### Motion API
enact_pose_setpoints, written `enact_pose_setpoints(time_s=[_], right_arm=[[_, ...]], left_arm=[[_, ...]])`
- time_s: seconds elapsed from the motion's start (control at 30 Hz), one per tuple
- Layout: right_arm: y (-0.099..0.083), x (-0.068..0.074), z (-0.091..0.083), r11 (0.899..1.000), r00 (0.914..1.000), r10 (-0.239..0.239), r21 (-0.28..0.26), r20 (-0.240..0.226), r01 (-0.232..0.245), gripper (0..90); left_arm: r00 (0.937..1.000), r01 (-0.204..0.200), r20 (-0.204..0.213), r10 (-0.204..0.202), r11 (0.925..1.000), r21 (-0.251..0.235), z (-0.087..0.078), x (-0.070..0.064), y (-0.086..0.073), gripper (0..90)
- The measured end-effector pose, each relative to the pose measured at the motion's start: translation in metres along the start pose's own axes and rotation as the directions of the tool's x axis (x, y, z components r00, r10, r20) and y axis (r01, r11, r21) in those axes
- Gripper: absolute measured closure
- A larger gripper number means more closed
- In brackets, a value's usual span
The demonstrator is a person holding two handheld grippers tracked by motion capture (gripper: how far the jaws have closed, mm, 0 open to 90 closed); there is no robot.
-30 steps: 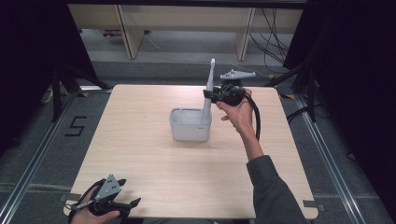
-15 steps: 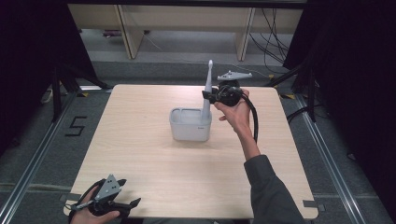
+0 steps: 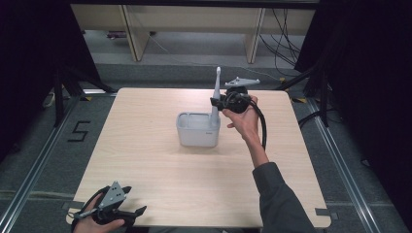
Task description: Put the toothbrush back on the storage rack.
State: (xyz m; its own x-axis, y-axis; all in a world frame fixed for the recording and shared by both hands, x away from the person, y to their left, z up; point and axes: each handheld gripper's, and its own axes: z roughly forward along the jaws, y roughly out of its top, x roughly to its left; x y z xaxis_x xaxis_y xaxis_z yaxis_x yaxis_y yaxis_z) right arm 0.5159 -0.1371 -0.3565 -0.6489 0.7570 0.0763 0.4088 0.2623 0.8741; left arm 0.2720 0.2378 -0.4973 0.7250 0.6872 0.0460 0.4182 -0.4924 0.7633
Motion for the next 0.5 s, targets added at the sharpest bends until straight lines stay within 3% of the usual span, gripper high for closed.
enact_pose_setpoints(time_s=[0.07, 0.1, 0.13, 0.2, 0.3, 0.4, 0.5], right_arm=[[-0.0013, -0.0012, 0.0014, 1.000, 0.9998, -0.019, 0.002, -0.001, 0.019, 67.1], [-0.0017, 0.0003, 0.0008, 1.000, 1.0000, 0.000, 0.014, 0.008, 0.000, 67.0], [-0.0022, -0.0015, 0.0019, 1.000, 0.9994, -0.028, 0.006, 0.019, 0.028, 67.1], [-0.0030, 0.0000, 0.0030, 1.000, 0.9999, 0.000, 0.017, 0.012, 0.000, 67.1], [-0.0037, -0.0001, 0.0055, 1.000, 0.9995, -0.023, 0.013, 0.022, 0.023, 67.1], [-0.0049, 0.0007, 0.0078, 0.999, 0.9999, -0.005, 0.038, 0.010, 0.004, 67.0], [-0.0071, 0.0001, 0.0105, 0.999, 0.9991, -0.035, 0.038, 0.024, 0.034, 67.0]], left_arm=[[1.0000, 0.000, 0.000, 0.000, 1.0000, 0.000, 0.0000, 0.0001, 0.0000, 15.4], [1.0000, 0.003, 0.000, -0.003, 1.0000, 0.001, 0.0000, -0.0002, -0.0001, 15.4], [1.0000, 0.001, 0.000, -0.001, 1.0000, 0.002, 0.0000, 0.0000, 0.0000, 15.4], [1.0000, 0.000, 0.000, 0.000, 1.0000, 0.000, 0.0000, 0.0000, 0.0000, 15.4], [0.9999, 0.014, 0.004, -0.014, 0.9999, 0.000, -0.0001, -0.0009, -0.0003, 15.4], [1.0000, -0.002, 0.002, 0.002, 1.0000, 0.001, 0.0001, 0.0000, -0.0001, 15.4], [1.0000, 0.000, -0.002, 0.000, 1.0000, 0.001, 0.0001, -0.0002, -0.0002, 15.4]])
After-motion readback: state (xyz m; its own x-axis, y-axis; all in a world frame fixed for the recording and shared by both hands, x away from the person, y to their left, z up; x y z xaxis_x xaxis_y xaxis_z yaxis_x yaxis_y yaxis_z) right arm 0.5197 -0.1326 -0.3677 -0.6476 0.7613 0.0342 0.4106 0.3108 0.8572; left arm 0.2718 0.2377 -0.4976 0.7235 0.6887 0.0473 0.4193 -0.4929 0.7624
